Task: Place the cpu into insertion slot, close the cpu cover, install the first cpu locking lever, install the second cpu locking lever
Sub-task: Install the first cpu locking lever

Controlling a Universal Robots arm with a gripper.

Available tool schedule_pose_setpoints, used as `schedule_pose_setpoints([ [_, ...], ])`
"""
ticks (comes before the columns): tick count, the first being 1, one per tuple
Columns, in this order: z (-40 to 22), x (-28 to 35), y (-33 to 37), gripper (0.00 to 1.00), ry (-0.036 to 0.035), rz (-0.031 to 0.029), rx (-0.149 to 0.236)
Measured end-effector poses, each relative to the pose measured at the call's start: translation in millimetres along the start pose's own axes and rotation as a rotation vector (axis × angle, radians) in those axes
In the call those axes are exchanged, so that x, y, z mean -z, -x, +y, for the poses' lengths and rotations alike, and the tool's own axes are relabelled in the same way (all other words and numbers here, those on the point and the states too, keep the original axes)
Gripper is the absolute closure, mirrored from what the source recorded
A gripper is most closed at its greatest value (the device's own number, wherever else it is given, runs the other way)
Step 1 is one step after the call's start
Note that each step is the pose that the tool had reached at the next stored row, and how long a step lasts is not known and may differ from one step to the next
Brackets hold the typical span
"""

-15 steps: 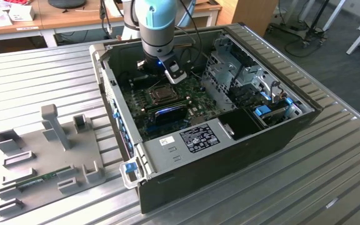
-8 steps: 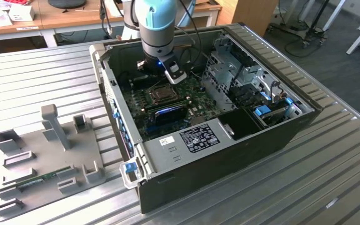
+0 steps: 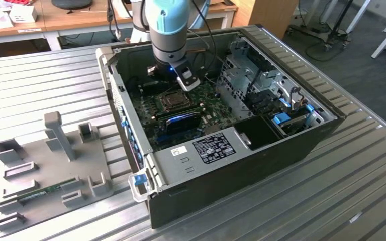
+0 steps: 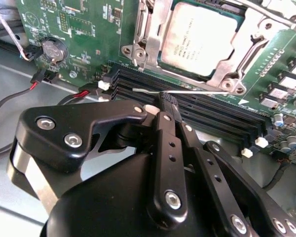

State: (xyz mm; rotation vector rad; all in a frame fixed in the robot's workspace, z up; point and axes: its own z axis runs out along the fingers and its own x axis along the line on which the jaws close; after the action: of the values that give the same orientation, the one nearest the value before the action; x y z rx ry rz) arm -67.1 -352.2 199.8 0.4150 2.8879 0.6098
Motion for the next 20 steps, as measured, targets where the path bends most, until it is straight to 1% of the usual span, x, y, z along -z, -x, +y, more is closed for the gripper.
schedule_pose_setpoints([
  [8, -0.7, -2.3, 1.9, 0.9, 0.0002, 0.0, 0.0],
  [17, -1.2, -3.2, 1.9, 0.9, 0.0002, 0.0007, 0.001],
  [20, -2.0, -5.0, 1.8, 0.9, 0.0006, 0.0006, 0.002],
])
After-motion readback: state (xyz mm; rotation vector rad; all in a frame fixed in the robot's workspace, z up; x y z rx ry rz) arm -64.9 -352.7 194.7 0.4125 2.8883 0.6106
